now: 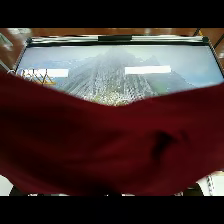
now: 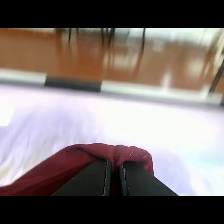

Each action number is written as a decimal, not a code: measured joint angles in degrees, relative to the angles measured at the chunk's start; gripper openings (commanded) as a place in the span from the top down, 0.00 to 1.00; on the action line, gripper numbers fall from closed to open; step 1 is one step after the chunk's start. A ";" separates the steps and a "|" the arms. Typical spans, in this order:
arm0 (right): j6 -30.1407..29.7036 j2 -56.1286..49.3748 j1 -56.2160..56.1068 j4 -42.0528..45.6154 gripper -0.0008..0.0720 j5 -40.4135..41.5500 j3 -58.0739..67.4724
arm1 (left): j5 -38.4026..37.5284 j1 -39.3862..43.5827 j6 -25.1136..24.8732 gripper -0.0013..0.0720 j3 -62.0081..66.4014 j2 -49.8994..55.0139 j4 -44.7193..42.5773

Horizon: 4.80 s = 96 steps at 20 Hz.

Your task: Fold the shirts.

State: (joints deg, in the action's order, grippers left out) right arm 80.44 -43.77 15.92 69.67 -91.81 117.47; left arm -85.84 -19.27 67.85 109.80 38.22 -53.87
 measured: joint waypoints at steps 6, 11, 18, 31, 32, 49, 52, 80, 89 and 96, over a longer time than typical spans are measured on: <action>4.42 -9.75 -0.07 -0.35 0.90 -7.41 -25.66 | -5.90 0.02 2.27 0.93 -28.70 2.10 -2.38; 2.47 -27.15 -2.91 -4.83 0.89 9.81 -37.99 | 7.78 2.64 0.63 0.93 -43.08 19.69 -2.10; -0.31 -47.23 -12.07 -3.65 0.89 44.98 -32.96 | 20.55 9.75 -4.28 0.93 -23.30 53.86 0.96; 3.37 -57.72 -13.62 -2.27 0.89 61.40 -31.12 | 26.60 12.74 -2.05 0.93 -8.37 71.23 3.19; 3.41 -57.55 -13.31 -2.19 0.89 59.91 -31.12 | 25.38 12.63 -2.05 0.93 -8.26 71.23 3.30; 7.39 -53.96 -8.02 5.44 0.89 19.04 -31.15 | -10.29 13.33 4.96 0.93 -8.41 72.35 -4.59; 8.96 -54.45 -8.04 6.54 0.89 17.38 -31.15 | -9.29 13.99 5.35 0.93 -8.41 72.65 -5.35; -0.63 -34.16 7.10 7.56 0.28 2.67 -39.17 | -8.46 2.29 8.33 0.06 -34.77 49.07 -8.92; -2.08 -27.67 12.26 1.16 0.28 3.41 -49.83 | 6.40 -6.23 -10.14 0.09 -71.52 36.44 -2.01; -0.46 -27.30 12.39 -0.33 0.28 3.50 -50.45 | 11.61 -5.44 -19.15 0.16 -74.88 38.60 7.48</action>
State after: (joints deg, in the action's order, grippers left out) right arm 79.99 -71.07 28.32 69.34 -88.31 67.02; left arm -74.24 -24.71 48.71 34.92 76.82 -46.39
